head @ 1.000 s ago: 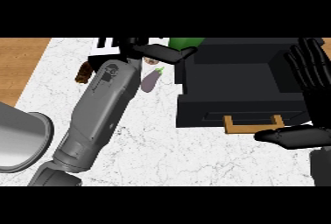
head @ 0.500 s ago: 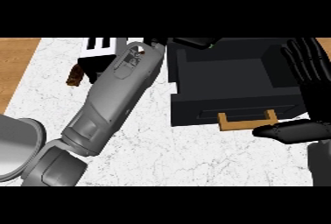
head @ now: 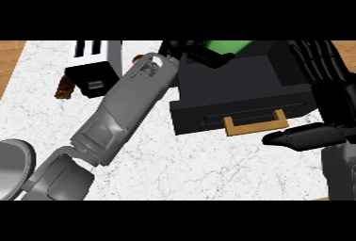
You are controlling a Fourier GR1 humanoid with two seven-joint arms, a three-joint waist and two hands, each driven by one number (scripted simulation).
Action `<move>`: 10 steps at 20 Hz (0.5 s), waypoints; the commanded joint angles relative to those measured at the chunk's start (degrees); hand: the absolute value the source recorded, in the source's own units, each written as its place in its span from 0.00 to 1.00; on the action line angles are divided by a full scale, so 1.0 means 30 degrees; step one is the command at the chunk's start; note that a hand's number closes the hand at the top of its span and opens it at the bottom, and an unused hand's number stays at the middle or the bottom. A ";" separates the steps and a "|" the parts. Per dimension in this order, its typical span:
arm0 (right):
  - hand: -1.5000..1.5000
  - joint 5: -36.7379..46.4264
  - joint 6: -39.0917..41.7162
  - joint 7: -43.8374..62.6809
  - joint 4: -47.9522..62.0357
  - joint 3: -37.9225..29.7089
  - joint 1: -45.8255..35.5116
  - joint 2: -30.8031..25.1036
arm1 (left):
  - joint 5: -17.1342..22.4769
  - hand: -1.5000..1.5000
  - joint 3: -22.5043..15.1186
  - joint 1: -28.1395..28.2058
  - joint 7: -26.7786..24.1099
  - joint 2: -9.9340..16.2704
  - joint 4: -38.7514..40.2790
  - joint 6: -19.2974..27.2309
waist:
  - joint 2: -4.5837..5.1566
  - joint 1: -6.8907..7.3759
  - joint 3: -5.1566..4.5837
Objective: Pick up the cup, place it into the drawer and close the drawer
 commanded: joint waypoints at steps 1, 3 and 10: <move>0.00 -0.0248 0.0338 0.0024 0.0349 0.0160 -0.0829 -0.0093 | 0.0484 1.00 -0.1273 0.0543 0.0135 -0.0001 0.0564 -0.0606 | 0.0189 -0.0630 0.0003; 0.00 -0.0182 0.0466 0.0097 -0.0122 0.0652 -0.0425 0.0137 | 0.0449 0.00 -0.1852 0.0981 -0.0433 -0.0001 0.0445 -0.0612 | 0.0211 -0.0990 -0.0005; 0.00 -0.2398 0.2514 0.0624 0.0190 0.2138 -0.1664 0.0735 | 0.3556 0.00 -0.1014 0.1837 -0.1546 -0.0001 -0.1273 -0.0065 | 0.0285 -0.1517 -0.0041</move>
